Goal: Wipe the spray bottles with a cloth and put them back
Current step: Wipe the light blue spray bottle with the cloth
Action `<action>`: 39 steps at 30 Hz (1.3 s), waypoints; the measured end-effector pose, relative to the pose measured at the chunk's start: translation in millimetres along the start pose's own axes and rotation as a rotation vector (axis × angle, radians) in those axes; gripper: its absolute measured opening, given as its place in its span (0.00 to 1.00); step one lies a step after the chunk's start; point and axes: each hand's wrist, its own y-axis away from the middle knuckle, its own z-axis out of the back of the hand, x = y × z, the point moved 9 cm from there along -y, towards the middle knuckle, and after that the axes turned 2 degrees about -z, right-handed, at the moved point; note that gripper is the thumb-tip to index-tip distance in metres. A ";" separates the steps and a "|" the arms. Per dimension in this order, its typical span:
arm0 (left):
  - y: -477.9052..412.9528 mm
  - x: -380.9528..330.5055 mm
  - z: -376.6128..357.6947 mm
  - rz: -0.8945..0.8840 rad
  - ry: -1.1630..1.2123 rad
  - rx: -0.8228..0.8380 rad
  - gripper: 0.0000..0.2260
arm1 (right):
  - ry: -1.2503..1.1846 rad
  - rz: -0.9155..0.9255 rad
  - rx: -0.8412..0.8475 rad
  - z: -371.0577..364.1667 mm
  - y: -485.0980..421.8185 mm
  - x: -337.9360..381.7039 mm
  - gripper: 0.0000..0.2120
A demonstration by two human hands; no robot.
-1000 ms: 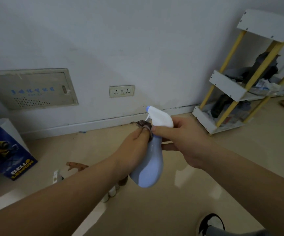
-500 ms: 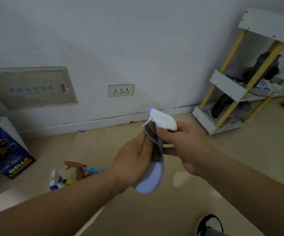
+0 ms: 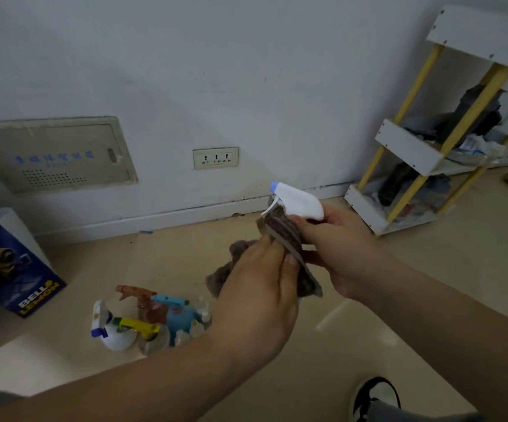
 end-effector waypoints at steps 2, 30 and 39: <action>-6.9 11.0 0.4 0.030 0.012 0.007 0.15 | -0.015 0.011 -0.029 0.8 0.1 1.1 0.08; -11.3 33.9 5.2 0.455 0.702 0.369 0.19 | 0.043 0.085 0.484 -20.2 9.1 16.1 0.17; -14.0 18.2 22.4 0.238 0.349 0.430 0.07 | 0.129 -0.019 0.504 -23.4 15.7 6.0 0.15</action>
